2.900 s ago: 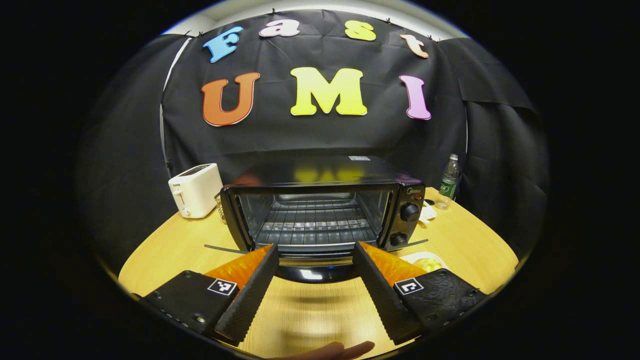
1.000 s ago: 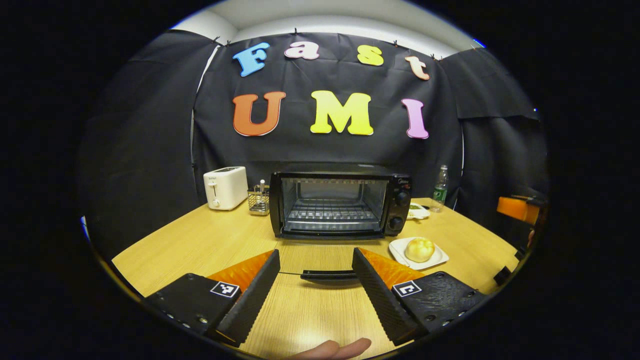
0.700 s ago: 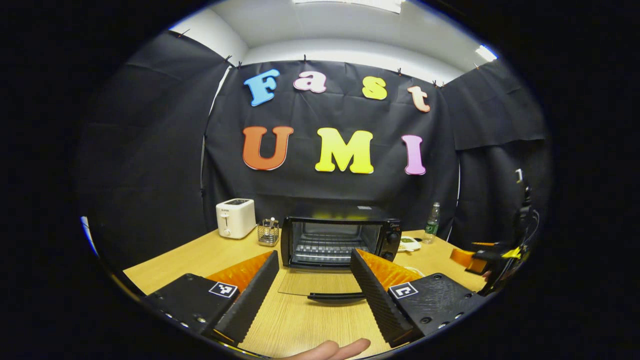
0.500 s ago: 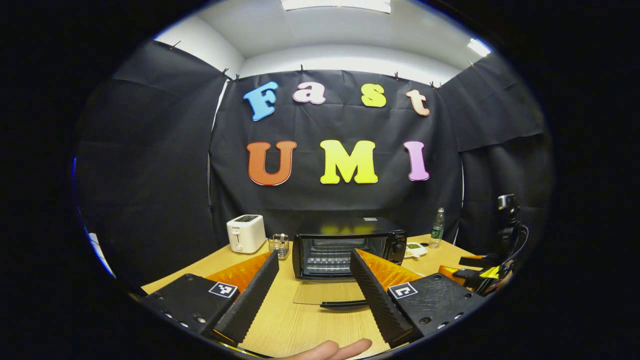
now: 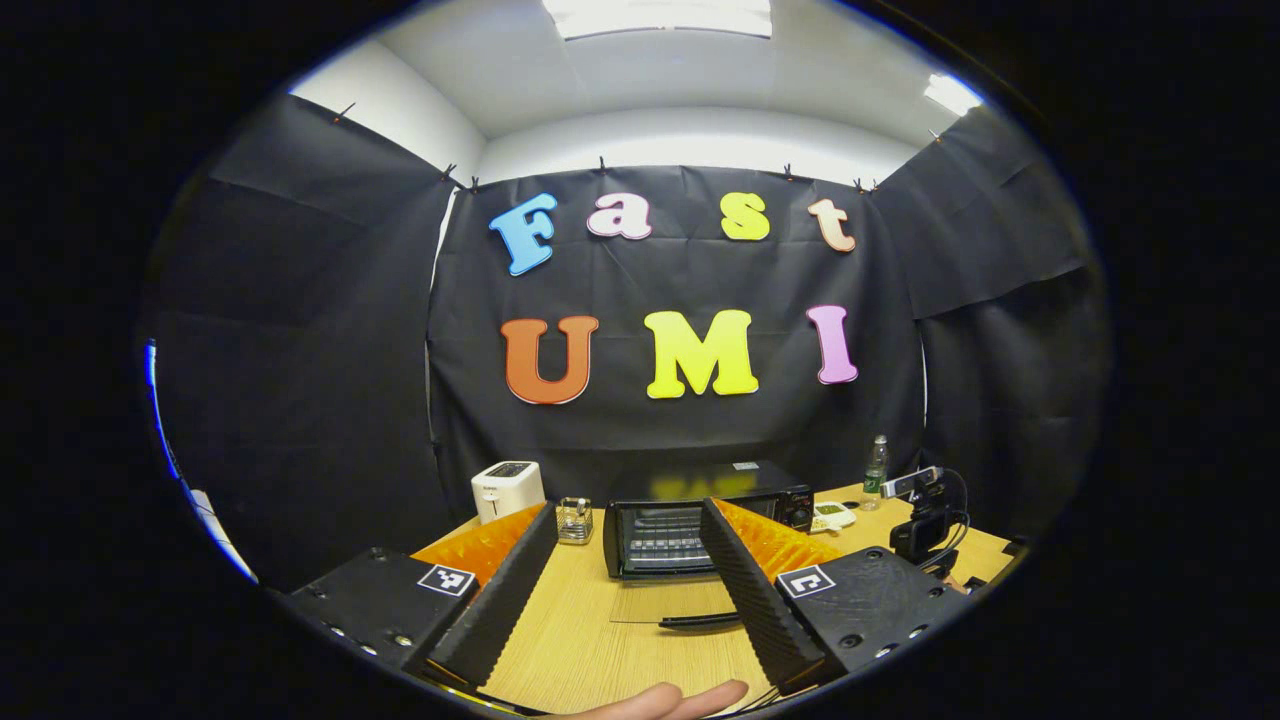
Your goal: Open the electric oven with the left hand, put the food in, and close the electric oven.
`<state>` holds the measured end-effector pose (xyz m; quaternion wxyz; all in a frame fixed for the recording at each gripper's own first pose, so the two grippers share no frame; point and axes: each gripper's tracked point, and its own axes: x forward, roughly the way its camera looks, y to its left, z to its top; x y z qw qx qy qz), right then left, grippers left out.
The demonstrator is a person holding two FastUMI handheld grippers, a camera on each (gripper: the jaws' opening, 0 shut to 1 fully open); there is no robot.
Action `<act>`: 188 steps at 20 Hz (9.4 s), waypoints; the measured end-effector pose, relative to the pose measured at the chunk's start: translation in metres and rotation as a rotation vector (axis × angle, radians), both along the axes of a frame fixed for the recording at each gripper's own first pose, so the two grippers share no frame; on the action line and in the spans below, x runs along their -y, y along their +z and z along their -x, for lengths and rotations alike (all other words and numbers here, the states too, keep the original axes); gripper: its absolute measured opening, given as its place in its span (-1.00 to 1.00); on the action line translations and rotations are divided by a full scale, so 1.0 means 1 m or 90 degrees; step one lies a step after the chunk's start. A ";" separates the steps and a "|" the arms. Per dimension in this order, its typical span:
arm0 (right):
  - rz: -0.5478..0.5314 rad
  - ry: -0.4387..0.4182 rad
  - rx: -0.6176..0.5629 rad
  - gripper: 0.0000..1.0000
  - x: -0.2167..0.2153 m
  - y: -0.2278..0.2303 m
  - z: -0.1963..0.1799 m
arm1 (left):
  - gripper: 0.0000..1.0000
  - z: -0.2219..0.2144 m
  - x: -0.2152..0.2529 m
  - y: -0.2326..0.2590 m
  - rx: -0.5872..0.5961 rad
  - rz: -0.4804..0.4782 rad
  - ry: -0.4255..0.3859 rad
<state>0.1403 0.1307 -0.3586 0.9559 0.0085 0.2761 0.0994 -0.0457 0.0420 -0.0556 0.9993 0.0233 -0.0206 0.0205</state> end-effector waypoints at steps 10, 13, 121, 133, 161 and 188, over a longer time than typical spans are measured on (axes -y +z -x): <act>-0.040 -0.007 -0.061 1.00 -0.012 -0.019 -0.023 | 0.88 -0.004 -0.006 -0.021 -0.021 0.012 0.002; -0.048 -0.005 -0.059 0.86 -0.008 -0.018 -0.021 | 0.88 -0.010 -0.006 -0.029 -0.035 0.027 0.002; -0.097 -0.063 0.474 0.92 0.136 0.336 0.202 | 1.00 -0.089 0.126 -0.284 -0.477 0.011 -0.092; -0.129 -0.152 0.464 0.90 0.196 0.314 0.188 | 0.89 -0.122 0.102 -0.294 -0.526 0.015 -0.036; -0.146 -0.108 0.420 0.92 0.180 0.295 0.179 | 1.00 -0.154 0.106 -0.204 -0.380 -0.041 -0.044; -0.147 -0.090 0.376 0.91 0.158 0.283 0.169 | 0.67 -0.219 0.103 -0.147 -0.234 -0.028 -0.059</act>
